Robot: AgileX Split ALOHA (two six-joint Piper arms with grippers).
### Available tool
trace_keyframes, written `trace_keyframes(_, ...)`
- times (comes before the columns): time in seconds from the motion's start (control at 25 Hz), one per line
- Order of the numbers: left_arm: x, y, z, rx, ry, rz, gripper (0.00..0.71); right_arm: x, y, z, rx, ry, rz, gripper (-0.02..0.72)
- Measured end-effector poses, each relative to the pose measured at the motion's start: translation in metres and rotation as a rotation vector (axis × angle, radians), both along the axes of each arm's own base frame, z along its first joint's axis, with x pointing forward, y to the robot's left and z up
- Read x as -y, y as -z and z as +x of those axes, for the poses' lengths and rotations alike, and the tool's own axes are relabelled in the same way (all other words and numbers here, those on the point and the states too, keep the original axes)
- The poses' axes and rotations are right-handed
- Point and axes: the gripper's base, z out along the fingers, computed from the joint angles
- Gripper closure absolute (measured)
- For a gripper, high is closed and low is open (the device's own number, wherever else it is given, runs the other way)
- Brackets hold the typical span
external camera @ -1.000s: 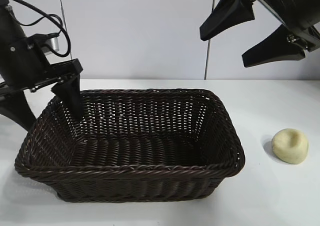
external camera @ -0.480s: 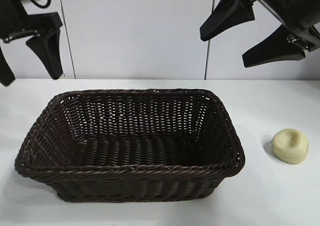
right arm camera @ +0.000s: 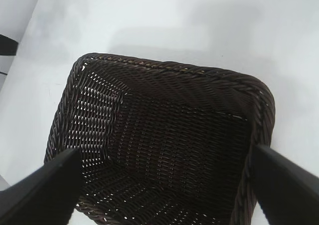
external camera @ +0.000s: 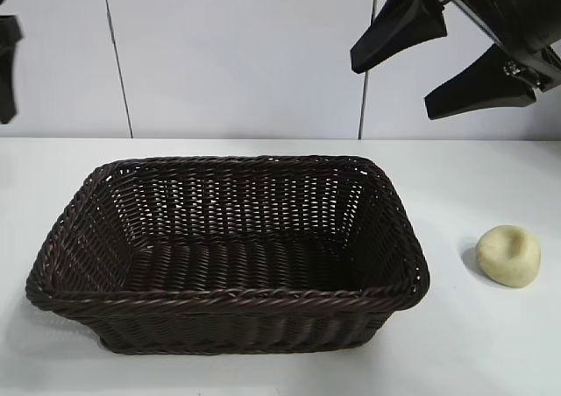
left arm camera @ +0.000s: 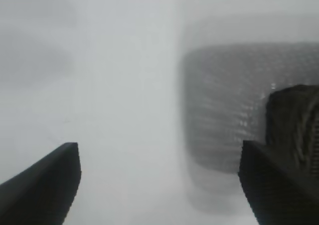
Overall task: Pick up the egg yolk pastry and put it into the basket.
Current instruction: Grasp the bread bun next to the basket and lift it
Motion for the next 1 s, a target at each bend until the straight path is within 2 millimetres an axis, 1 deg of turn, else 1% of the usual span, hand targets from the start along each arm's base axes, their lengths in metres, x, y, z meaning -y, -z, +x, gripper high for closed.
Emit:
trace_keyframes(0.04, 0.0, -0.002, -0.002, -0.007, 0.001, 0.002, 0.083, 0.0, 0.0, 0.0, -0.001, -0.001, -0.001, 0.05)
trace_keyframes(0.16, -0.001, -0.017, -0.01, 0.017, 0.005, 0.018, 0.083, 0.0, 0.0, -0.001, -0.004, -0.006, -0.003, 0.05)
trace_keyframes(0.32, -0.001, -0.045, -0.03, 0.089, 0.006, 0.027, 0.083, 0.0, 0.001, -0.001, -0.006, -0.009, -0.005, 0.05)
trace_keyframes(0.44, 0.0, -0.067, -0.055, 0.151, 0.023, 0.034, 0.083, 0.0, 0.001, -0.001, -0.006, -0.009, -0.005, 0.05)
trace_keyframes(0.6, 0.001, -0.083, -0.094, 0.202, 0.03, 0.038, 0.083, 0.0, 0.001, -0.001, -0.006, -0.01, -0.005, 0.05)
trace_keyframes(0.72, 0.002, -0.089, -0.128, 0.24, 0.03, 0.04, 0.083, 0.0, 0.001, -0.001, -0.008, -0.011, -0.005, 0.05)
trace_keyframes(0.8, 0.003, -0.088, -0.15, 0.251, 0.03, 0.04, 0.083, 0.0, 0.001, -0.001, -0.009, -0.013, -0.004, 0.05)
trace_keyframes(0.92, 0.004, -0.08, -0.182, 0.265, 0.029, 0.041, 0.083, -0.001, 0.001, -0.002, -0.013, -0.017, -0.003, 0.05)
trace_keyframes(1.0, 0.004, -0.07, -0.204, 0.265, 0.029, 0.041, 0.083, -0.001, 0.001, -0.002, -0.017, -0.021, -0.003, 0.05)
